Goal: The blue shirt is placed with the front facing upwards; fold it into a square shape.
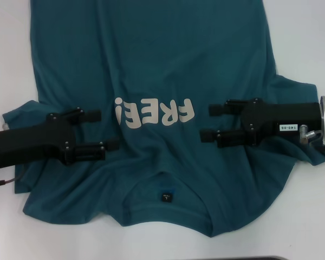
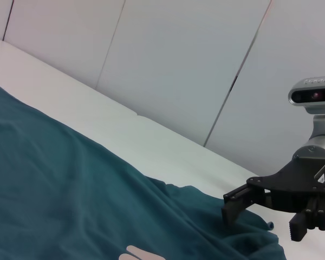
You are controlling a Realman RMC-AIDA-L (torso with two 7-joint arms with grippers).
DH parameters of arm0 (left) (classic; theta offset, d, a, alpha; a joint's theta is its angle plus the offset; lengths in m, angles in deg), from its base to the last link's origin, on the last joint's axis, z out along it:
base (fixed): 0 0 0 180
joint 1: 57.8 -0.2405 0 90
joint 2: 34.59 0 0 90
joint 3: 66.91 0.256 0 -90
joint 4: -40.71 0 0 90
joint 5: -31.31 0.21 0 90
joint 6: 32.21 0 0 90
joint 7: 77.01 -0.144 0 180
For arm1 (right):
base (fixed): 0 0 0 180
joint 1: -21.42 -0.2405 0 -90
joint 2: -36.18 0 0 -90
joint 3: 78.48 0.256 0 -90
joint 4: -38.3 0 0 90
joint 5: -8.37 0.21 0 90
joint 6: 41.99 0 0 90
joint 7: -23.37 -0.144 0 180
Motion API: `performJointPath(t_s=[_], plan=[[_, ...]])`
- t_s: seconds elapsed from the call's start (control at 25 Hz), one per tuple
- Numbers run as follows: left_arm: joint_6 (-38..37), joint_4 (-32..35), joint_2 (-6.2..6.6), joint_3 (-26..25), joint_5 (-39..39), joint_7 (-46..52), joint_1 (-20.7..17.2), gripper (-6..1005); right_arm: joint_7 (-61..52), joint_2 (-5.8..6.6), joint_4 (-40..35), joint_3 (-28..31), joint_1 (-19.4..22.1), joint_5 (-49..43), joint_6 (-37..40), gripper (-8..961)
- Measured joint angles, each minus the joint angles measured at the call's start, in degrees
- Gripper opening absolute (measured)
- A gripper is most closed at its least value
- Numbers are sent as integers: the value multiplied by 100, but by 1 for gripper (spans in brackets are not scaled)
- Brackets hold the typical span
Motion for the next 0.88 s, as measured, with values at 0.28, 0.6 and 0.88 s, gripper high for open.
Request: performJointPath(t_s=[0.28,0.6,0.88], plan=[[-2,0,0,0,27,-4,-9,947,0,0,8,-2,7,-1,5,916],[-17,0,0,0,36,0,-5,947,-1,0,58,-2,-9,-1,6,915],[-166,-95,17,-172,5,573,44,948,-368,3,39,35,-18,0,14,915]])
